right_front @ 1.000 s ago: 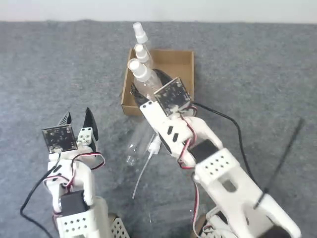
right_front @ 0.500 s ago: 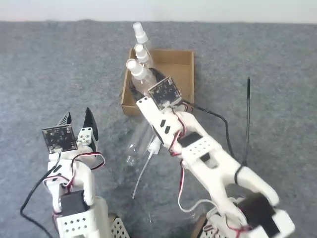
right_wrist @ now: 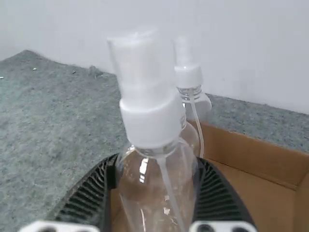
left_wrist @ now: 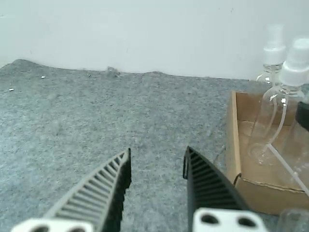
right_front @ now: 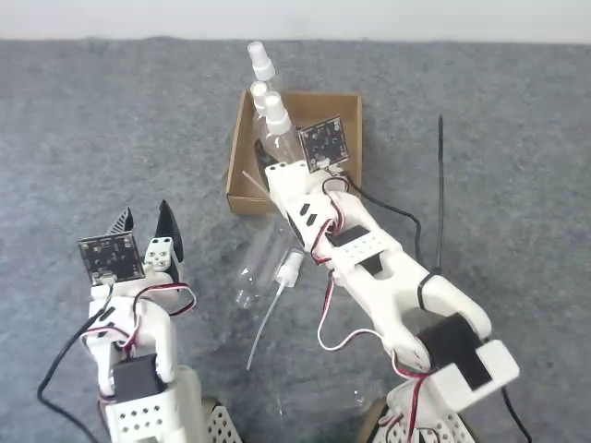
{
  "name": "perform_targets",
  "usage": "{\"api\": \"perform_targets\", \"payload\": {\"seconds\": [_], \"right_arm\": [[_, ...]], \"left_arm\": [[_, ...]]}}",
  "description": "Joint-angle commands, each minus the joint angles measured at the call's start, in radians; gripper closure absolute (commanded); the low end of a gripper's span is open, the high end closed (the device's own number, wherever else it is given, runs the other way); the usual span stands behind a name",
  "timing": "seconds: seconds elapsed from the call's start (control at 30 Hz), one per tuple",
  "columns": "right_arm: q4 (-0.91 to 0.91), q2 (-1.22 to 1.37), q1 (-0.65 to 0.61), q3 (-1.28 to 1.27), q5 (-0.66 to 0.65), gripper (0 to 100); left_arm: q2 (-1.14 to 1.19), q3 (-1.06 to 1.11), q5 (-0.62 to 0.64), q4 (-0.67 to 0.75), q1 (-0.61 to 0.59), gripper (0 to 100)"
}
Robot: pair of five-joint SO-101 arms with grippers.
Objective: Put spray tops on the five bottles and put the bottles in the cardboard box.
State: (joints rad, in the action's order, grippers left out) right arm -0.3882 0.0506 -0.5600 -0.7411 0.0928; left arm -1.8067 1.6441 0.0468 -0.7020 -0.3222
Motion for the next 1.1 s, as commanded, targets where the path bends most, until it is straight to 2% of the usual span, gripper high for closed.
{"api": "perform_targets", "payload": {"seconds": [0.0, 0.27, 0.43, 1.07], "right_arm": [[-0.036, -0.001, -0.013, 0.089, 0.012, 92.5], [-0.038, 0.107, -0.019, 0.147, 0.012, 92.8], [-0.131, 0.142, -0.038, 0.140, 0.008, 92.8], [-0.140, 0.197, -0.099, 0.140, 0.006, 92.8]], "left_arm": [[-0.017, -0.008, -0.008, 0.032, -0.008, 83], [-0.015, -0.008, -0.008, 0.032, -0.008, 83], [-0.015, -0.008, -0.008, 0.032, -0.009, 83], [-0.015, -0.008, -0.008, 0.032, -0.018, 83]]}}
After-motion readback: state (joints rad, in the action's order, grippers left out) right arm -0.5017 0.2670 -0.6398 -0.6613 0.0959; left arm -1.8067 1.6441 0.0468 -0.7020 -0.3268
